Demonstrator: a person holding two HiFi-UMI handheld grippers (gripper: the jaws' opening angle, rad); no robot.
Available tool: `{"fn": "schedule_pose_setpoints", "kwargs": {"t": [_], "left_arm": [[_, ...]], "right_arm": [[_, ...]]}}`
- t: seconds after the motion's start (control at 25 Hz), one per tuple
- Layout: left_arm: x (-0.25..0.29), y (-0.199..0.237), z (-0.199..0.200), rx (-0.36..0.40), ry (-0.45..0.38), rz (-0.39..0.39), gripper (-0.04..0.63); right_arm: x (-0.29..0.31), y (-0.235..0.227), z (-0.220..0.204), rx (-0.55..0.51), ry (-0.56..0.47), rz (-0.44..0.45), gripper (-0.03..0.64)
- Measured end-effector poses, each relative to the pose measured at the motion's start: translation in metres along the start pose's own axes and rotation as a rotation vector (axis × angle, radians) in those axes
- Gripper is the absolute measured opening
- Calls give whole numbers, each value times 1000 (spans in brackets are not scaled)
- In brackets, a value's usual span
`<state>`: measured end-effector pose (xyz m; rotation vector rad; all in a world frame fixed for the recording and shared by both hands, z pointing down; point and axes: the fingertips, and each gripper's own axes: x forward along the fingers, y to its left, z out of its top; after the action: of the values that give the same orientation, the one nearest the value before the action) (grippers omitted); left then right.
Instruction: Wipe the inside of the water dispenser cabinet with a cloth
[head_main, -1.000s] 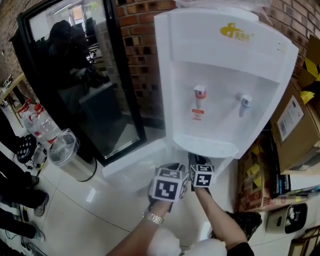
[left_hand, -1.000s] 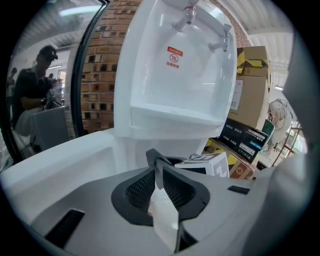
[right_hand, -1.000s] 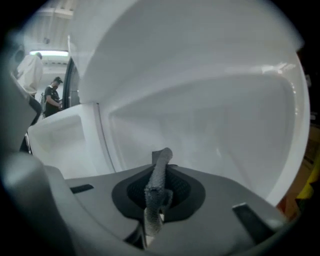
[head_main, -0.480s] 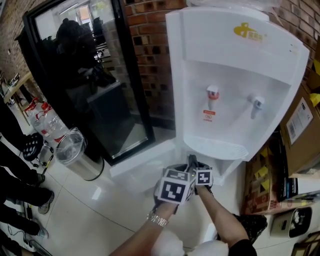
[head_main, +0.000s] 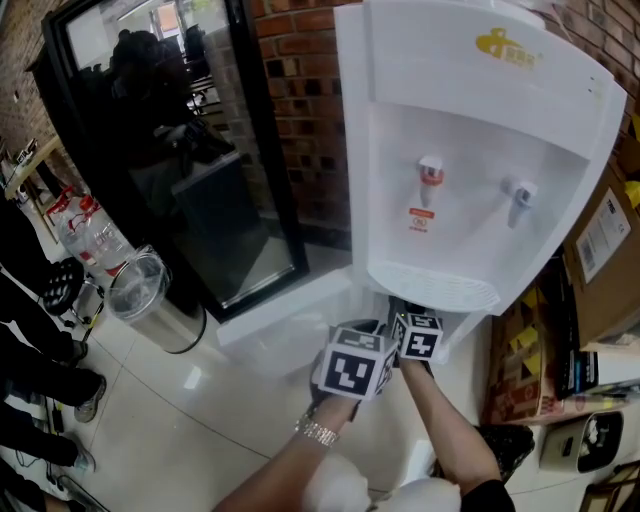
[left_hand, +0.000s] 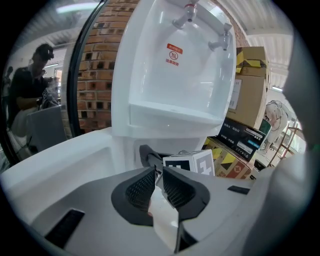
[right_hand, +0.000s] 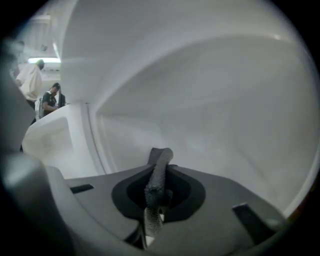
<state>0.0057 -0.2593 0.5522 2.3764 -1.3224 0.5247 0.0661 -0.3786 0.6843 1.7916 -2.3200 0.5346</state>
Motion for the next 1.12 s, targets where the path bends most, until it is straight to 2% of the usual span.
{"fn": "schedule_pose_setpoints", "kwargs": {"t": [0.04,0.12,0.32,0.44,0.6,0.84,0.96,1.12], "left_arm": [[0,0,-1,3,5,-2,52],[-1,1,-2,7,9,0,52],[-8,3,-1,14,6,1,52],[-11,2,2,15,-5,-5,52],[-10,-5,3,14,-5,-23,52],[-11,-15,10,-1,-28,-44,52],[-11,-19,13,-14,-42,-47,52],[-10,-26,14,-23,-49,-53,52]], "right_arm": [[3,8,5,-33,-31,14,18],[15,20,0,-77,-27,44,18],[34,2,-56,-95,162,0,18],[30,-15,-86,-52,273,-37,18],[15,-35,-107,-6,339,-88,18],[-26,-47,-68,39,250,-128,18],[-50,-44,-28,-10,147,-166,18],[-82,-51,12,-74,19,-271,18]]}}
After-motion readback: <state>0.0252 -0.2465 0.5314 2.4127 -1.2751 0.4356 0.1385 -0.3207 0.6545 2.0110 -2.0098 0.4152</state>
